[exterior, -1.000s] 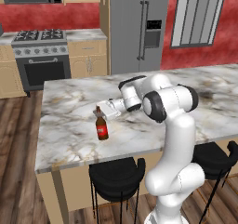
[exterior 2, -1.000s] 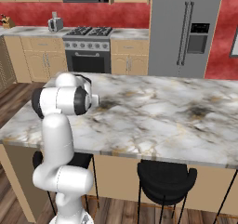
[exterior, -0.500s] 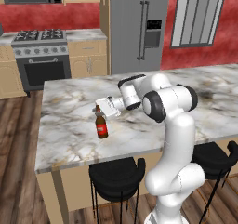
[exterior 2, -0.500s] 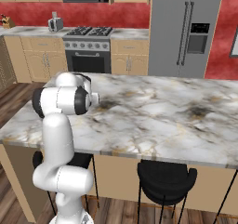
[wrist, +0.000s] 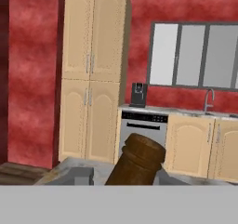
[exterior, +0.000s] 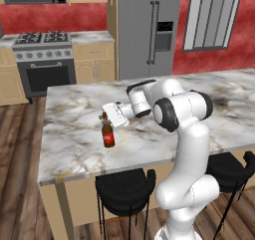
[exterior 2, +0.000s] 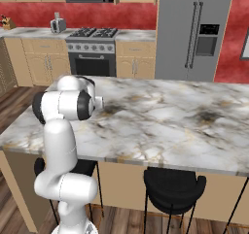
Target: Get the candle and the beer from the cabinet and move them to the dining counter.
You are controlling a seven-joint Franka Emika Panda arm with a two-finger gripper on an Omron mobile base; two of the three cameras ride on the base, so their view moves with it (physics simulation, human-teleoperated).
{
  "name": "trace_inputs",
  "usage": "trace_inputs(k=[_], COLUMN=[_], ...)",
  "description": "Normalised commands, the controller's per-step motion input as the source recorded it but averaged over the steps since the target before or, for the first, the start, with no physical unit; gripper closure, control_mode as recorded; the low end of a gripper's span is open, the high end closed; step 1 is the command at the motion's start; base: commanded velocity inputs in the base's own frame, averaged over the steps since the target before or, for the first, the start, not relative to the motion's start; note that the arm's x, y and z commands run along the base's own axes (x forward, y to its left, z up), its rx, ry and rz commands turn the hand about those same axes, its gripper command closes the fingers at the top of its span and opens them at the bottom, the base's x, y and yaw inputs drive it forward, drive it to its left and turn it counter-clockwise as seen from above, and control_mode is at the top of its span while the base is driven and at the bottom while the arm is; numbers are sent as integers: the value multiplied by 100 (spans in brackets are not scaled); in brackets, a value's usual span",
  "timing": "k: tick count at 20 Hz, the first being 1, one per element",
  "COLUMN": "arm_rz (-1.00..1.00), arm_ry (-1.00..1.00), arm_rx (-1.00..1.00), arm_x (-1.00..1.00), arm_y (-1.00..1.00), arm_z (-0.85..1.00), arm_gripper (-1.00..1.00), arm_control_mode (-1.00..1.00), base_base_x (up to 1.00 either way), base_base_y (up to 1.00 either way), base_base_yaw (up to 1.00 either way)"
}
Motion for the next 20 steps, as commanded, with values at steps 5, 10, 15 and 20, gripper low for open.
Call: trace_inputs(k=[5,10,15,20], arm_rz=[0,0,0,0], arm_ry=[-12,-6,0,0], arm_rx=[4,1,0,0], arm_x=[0,0,0,0], arm_y=[-6,0,0,0], arm_z=[-11,-23,-26,-6], arm_gripper=[100,100,100,100], arm_control_mode=[-100,-100,-100,-100], base_base_x=[0,0,0,0], base_base_y=[0,0,0,0], base_base_yaw=[0,0,0,0])
